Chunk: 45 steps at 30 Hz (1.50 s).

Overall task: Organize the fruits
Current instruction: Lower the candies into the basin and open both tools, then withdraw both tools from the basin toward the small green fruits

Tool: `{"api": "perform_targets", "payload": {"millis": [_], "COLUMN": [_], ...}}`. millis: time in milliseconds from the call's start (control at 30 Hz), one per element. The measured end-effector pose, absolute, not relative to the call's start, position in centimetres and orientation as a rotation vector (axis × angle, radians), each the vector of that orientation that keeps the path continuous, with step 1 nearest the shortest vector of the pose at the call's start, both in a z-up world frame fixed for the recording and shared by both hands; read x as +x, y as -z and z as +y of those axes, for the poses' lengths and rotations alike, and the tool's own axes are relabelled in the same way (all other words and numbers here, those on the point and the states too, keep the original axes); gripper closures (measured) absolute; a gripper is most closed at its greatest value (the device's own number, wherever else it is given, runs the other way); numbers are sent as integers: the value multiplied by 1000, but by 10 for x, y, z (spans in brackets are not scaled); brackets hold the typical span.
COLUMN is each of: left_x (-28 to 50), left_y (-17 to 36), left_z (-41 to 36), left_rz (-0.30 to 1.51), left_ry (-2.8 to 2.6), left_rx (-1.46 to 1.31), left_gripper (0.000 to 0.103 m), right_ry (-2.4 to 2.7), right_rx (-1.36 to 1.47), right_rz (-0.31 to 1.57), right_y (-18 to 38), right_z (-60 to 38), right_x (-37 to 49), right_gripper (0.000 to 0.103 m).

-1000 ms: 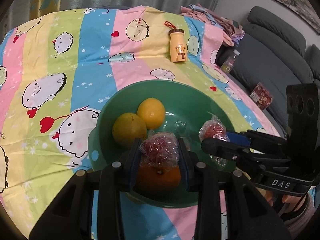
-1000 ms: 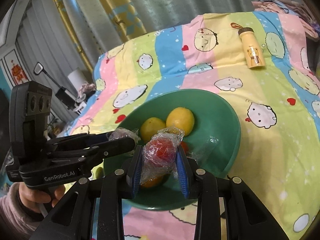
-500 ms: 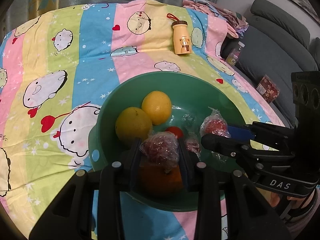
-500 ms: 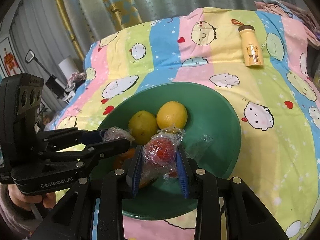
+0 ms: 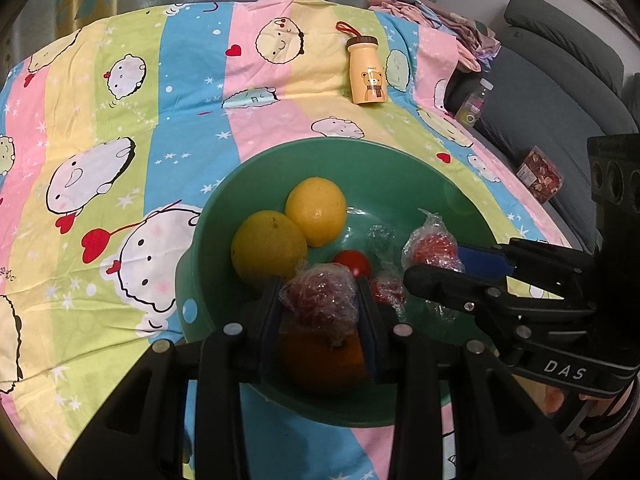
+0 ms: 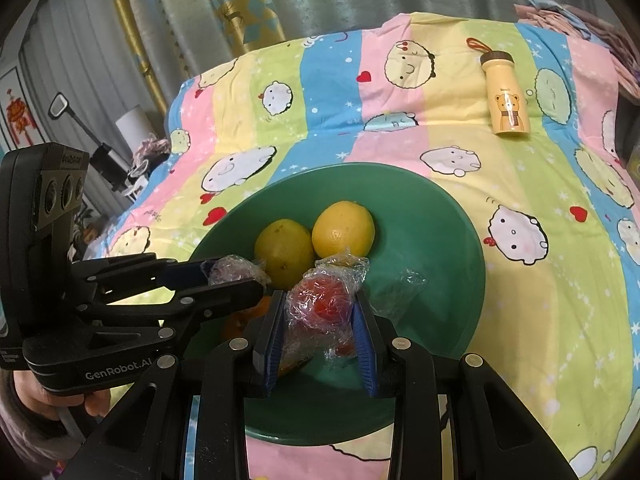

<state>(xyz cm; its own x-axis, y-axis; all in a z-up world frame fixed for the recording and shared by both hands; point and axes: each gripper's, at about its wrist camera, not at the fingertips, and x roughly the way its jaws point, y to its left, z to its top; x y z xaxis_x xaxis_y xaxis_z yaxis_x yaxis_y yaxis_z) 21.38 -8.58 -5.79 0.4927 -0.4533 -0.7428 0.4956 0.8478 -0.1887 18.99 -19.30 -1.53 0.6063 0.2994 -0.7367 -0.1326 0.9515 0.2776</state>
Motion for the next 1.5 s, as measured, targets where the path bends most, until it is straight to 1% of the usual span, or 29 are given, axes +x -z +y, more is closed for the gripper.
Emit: {"api": "perform_targets", "payload": {"millis": [167,267,400,533,700,833,900,967,1100,1133,1167,1200,1267,1500], "left_x": [215,215,214,213,208,201,197,192,180,176,173,169,159,129], "left_y": [58,57,55,52,45,39,34,31,24,22,20,18,14,-2], "left_z": [-85,-84,-81,-79,-75,-69,-64,-59,-51,-48,-46,-44,-38,-20], "left_rz": [886,883,875,865,840,823,808,800,785,782,779,772,755,707], "left_ry": [563,557,555,549,534,525,514,506,483,478,474,468,457,424], "left_rx": [55,53,48,45,44,38,34,25,23,18,14,9,0,-14], "left_gripper": [68,66,53,51,34,25,16,16,15,14,10,1,1,1], "right_ry": [-241,-237,-230,-219,-211,-203,-199,-193,-187,-187,-188,-188,-197,-231], "right_rx": [207,205,218,223,233,245,249,256,274,276,278,279,281,271], "right_rz": [889,887,877,867,857,838,830,820,798,793,788,785,778,745], "right_y": [16,16,14,10,5,-3,-7,-11,-21,-24,-27,-29,-35,-55], "right_z": [-194,-195,-198,-200,-201,-203,-203,-203,-205,-204,-203,-203,-200,-185], "right_x": [190,190,188,187,184,178,174,170,157,153,151,148,142,117], "right_gripper": [69,69,69,69,69,68,62,50,42,39,35,32,26,24]}}
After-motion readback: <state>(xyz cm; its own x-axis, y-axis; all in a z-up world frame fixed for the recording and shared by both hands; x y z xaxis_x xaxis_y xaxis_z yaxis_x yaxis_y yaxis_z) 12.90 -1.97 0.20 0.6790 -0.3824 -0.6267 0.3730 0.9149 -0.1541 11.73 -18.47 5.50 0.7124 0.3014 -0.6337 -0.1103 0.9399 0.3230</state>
